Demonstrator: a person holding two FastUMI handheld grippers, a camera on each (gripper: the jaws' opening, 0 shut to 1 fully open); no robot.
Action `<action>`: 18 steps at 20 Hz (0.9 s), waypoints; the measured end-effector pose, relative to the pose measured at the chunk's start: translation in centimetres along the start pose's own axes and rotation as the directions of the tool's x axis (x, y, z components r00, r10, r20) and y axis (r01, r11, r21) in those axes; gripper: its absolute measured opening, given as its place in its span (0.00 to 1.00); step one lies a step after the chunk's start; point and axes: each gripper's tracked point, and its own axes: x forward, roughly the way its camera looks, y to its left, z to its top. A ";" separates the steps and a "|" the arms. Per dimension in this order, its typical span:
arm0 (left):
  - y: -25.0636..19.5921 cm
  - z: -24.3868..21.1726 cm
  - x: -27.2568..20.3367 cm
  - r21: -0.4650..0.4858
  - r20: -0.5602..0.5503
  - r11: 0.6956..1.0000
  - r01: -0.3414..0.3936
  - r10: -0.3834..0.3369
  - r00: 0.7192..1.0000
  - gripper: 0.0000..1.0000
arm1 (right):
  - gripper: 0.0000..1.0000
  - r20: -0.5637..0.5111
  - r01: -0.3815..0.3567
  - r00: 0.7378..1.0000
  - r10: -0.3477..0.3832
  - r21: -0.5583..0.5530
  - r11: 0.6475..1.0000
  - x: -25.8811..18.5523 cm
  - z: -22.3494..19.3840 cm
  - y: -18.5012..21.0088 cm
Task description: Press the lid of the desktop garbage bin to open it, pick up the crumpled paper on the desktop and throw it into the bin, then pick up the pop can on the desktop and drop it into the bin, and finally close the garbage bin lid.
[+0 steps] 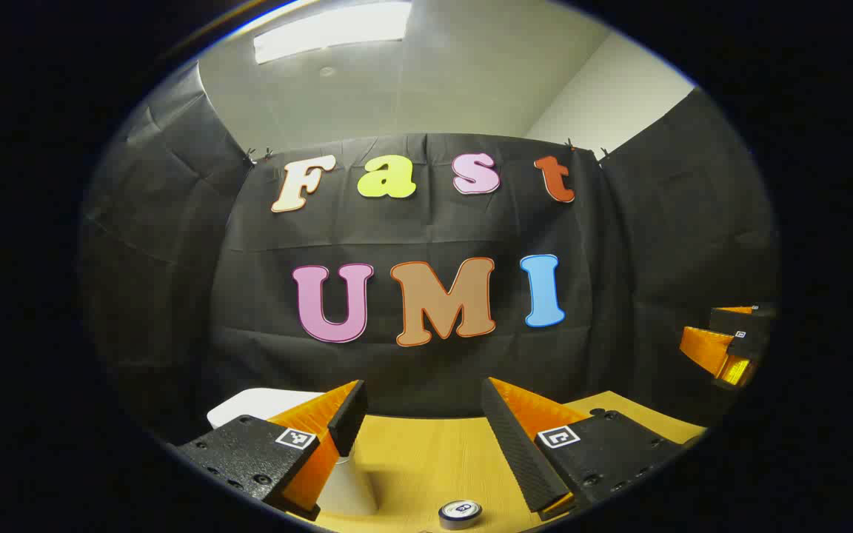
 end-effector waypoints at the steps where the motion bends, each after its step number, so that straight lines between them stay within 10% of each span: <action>1: 0.1 -0.1 0.1 0.001 -0.003 1.000 -0.003 0.003 1.000 0.92 | 0.99 0.000 0.000 1.000 0.000 -0.001 1.000 0.0 0.0 0.0; 18: 0.1 -1.1 0.8 0.004 -0.034 1.000 0.000 0.000 0.999 0.93 | 0.98 -0.013 0.001 1.000 -0.001 -0.004 1.000 1.1 -0.4 0.5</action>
